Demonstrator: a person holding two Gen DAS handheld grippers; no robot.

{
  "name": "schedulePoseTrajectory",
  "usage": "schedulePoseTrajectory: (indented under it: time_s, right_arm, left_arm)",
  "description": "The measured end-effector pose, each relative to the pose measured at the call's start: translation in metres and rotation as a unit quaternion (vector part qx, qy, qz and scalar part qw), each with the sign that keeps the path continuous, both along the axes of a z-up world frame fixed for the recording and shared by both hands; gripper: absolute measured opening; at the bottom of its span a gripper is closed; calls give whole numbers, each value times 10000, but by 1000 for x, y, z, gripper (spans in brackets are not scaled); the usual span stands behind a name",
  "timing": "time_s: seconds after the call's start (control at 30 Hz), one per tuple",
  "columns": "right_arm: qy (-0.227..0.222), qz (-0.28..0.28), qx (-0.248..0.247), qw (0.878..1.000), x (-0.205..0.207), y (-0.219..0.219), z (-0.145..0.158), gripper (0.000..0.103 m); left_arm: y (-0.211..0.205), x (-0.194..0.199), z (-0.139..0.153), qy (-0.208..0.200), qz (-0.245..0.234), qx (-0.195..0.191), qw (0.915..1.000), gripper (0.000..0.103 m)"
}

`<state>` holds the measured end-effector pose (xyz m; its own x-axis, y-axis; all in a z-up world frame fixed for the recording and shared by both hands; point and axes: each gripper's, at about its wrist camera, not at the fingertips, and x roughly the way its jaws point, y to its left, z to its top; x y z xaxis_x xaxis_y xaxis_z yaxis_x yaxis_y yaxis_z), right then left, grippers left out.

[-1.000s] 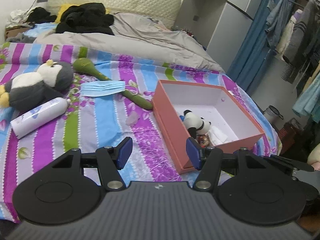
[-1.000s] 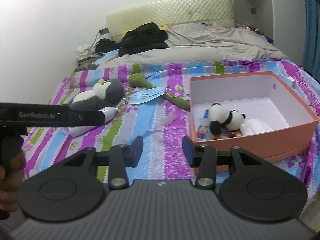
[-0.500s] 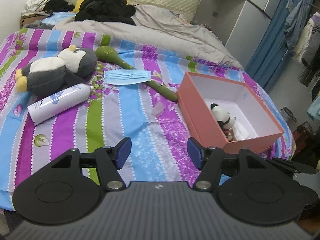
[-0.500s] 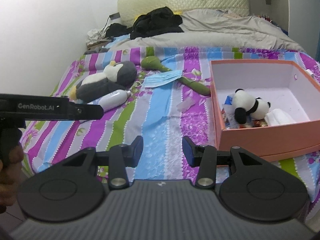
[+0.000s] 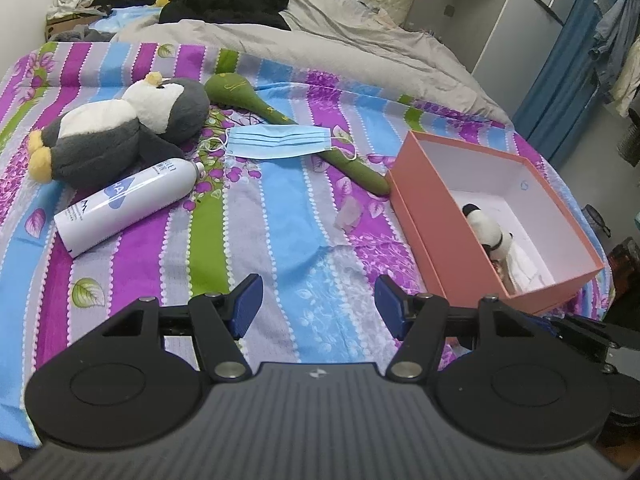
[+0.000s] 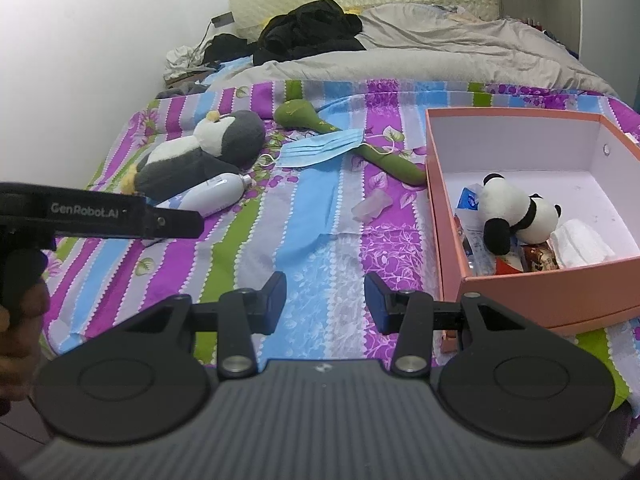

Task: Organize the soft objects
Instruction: 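Lift both grippers out of the box and back toward the pile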

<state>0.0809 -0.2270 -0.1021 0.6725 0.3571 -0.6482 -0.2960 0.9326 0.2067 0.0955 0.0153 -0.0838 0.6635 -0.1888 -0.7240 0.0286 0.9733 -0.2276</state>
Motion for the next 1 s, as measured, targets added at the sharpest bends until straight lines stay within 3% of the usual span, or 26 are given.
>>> schedulePoseTrajectory:
  time_s: [1.0]
  right_arm:
    - [307, 151, -93, 9994, 81, 26, -42, 46]
  left_arm:
    - [7, 121, -60, 516, -298, 451, 9972, 69]
